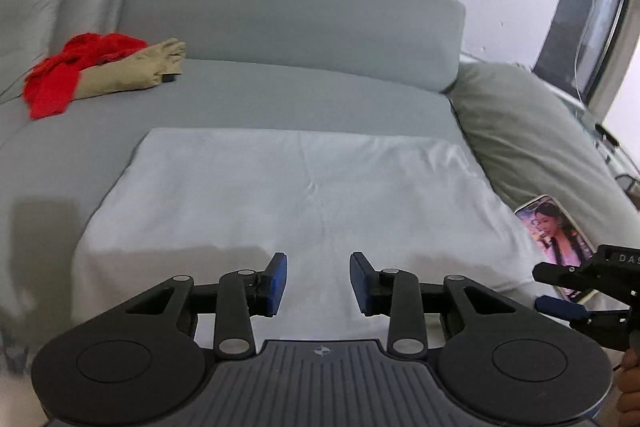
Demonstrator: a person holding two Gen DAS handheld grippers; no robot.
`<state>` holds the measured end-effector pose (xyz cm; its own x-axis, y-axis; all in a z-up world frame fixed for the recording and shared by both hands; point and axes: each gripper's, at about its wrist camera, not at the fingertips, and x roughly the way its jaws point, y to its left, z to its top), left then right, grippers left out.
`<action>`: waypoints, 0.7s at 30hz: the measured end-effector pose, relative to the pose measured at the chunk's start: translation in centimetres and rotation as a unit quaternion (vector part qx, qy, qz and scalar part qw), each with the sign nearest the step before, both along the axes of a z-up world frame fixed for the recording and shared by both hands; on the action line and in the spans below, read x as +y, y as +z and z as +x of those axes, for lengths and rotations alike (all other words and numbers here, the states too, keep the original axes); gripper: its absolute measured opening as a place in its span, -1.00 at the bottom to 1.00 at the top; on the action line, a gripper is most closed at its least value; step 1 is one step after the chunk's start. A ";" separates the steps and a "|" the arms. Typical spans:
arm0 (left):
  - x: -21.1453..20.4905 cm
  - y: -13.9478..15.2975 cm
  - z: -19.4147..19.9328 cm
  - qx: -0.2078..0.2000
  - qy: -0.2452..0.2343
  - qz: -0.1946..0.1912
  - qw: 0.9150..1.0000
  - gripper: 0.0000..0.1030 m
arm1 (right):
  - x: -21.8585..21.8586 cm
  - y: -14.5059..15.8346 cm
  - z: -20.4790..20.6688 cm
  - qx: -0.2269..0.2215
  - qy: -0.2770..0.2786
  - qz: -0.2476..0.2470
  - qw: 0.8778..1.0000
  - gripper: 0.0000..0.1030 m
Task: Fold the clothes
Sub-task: 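Grasp the edge of the folded white shirt with the right gripper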
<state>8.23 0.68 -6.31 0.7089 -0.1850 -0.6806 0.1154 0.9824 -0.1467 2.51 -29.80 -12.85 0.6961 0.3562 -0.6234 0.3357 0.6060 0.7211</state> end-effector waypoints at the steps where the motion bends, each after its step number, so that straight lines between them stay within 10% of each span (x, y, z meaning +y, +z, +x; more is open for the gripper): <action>1: 0.2 -0.6 0.5 0.002 0.001 -0.004 1.000 -0.42 | -0.3 -0.5 0.4 0.008 -0.011 0.017 1.000 0.01; 12: 2.8 -4.0 1.4 0.041 0.030 -0.091 0.995 -0.42 | -0.8 -2.7 3.9 -0.038 -0.041 0.006 0.998 -0.05; 17: 2.7 -3.7 1.2 0.037 0.027 -0.086 0.995 -0.41 | 0.9 -2.0 5.7 -0.066 -0.024 -0.064 0.995 0.28; 21: 2.3 -3.6 1.6 0.035 0.019 -0.067 0.997 -0.28 | 3.0 -1.8 7.6 -0.073 -0.001 -0.179 0.981 -0.02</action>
